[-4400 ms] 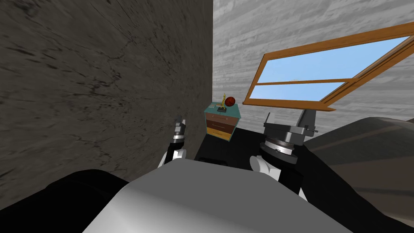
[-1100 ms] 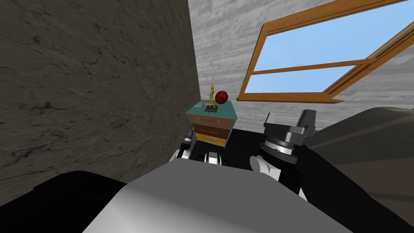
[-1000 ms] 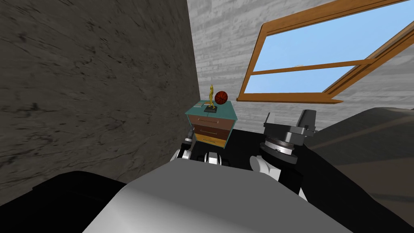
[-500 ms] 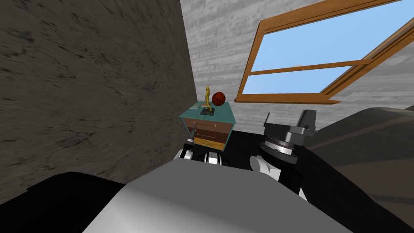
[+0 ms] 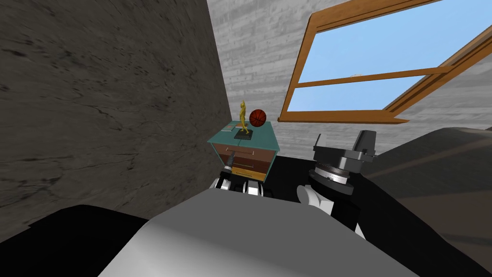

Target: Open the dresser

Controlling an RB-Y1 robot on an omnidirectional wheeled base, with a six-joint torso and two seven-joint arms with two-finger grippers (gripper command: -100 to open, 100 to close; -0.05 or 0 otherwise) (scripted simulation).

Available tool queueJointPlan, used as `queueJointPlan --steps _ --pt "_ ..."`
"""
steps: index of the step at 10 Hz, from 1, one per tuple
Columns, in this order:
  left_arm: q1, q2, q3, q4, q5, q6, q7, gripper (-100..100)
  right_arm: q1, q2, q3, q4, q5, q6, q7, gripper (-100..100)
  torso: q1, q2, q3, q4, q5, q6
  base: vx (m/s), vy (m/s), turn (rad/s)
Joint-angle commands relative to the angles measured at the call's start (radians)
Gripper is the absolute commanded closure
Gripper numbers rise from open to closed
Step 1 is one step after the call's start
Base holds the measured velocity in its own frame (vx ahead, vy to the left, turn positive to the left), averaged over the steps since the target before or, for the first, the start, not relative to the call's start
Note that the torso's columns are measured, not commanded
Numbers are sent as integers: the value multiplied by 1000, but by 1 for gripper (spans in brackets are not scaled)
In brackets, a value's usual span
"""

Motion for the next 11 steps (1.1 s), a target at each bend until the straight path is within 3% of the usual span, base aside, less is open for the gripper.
queueJointPlan --steps 1,2,3,8,11 --pt "-10 3 2 -37 1 46 3 -100 0 0 0 0 0 0 0 0 -1 -3 -2 -1 0 0 79 -10 -14" --pt "-5 2 1 -32 0 35 2 -100 0 0 0 0 0 0 0 0 -2 -6 -3 -2 -1 0 36 -3 -2" --pt "-2 1 1 -8 0 10 1 100 0 0 0 0 0 0 0 0 -2 -4 -2 -1 0 0 -35 9 17" --pt "15 10 -12 -66 -2 52 8 100 0 0 0 0 0 0 0 0 -1 -3 -1 -2 0 0 -133 9 13" --pt "26 12 -19 -74 -2 48 10 100 0 0 0 0 0 0 0 0 -2 -6 -4 -2 -1 -1 -122 12 13"
